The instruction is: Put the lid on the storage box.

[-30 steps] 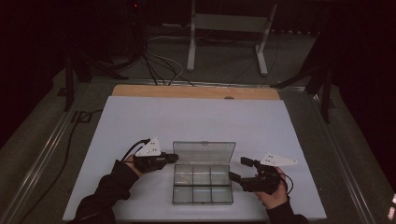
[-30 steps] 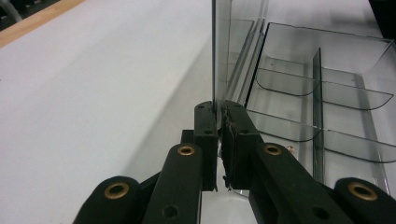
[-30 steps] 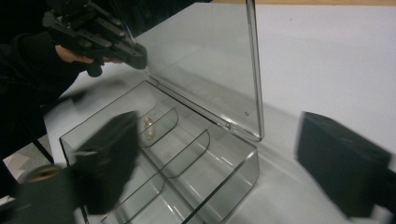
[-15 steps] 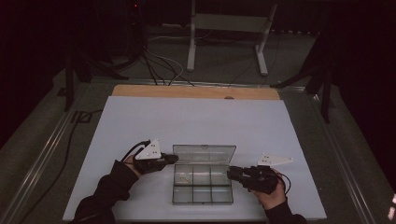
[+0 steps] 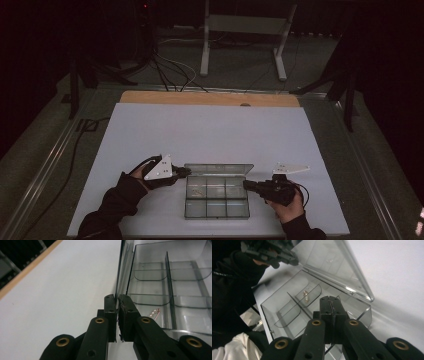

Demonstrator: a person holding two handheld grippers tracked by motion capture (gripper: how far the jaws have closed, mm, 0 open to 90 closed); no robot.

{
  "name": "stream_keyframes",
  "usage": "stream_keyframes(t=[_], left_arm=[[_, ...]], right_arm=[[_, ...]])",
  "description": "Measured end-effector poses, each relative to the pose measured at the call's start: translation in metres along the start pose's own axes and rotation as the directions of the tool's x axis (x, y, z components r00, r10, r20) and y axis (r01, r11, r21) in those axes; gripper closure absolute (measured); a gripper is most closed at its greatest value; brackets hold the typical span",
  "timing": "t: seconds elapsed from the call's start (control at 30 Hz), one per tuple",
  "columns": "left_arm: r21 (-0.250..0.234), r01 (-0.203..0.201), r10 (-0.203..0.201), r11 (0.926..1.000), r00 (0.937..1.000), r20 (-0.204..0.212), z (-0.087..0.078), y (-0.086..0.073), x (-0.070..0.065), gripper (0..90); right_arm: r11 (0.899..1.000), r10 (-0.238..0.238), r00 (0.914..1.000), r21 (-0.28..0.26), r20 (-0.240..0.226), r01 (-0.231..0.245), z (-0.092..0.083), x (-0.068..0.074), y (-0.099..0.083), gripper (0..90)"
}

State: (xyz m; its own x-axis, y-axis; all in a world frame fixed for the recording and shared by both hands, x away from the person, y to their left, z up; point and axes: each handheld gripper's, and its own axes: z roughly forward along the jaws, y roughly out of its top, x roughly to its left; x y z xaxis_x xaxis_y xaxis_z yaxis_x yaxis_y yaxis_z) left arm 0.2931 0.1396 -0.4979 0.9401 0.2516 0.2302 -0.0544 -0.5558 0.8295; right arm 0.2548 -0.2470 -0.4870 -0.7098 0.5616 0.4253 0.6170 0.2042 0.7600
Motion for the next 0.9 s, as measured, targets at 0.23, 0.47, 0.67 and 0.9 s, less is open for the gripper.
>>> stream_keyframes(t=[0.23, 0.47, 0.67, 0.9], left_arm=[[-0.002, -0.037, 0.037, 0.9993, 0.9993, -0.002, -0.0006, -0.0010, -0.0017, 86.4], [0.010, -0.088, 0.088, 0.9960, 0.9960, -0.012, -0.0013, -0.0002, -0.0050, 86.0], [0.021, -0.110, 0.110, 0.9938, 0.9938, -0.015, -0.0020, -0.0001, -0.0072, 85.2], [0.043, -0.098, 0.098, 0.9943, 0.9952, 0.000, -0.0041, -0.0040, -0.0077, 83.7]], right_arm=[[1.000, 0.014, 0.9999, -0.016, -0.002, -0.014, -0.0028, -0.0019, 0.0006, 90.0], [0.999, 0.022, 0.9997, -0.025, -0.004, -0.022, -0.0038, -0.0034, 0.0006, 90.0], [0.999, 0.022, 0.9997, -0.031, -0.011, -0.022, -0.0038, -0.0036, 0.0011, 90.0], [0.999, 0.021, 0.9997, -0.029, -0.009, -0.021, -0.0031, -0.0044, 0.0013, 90.0]])
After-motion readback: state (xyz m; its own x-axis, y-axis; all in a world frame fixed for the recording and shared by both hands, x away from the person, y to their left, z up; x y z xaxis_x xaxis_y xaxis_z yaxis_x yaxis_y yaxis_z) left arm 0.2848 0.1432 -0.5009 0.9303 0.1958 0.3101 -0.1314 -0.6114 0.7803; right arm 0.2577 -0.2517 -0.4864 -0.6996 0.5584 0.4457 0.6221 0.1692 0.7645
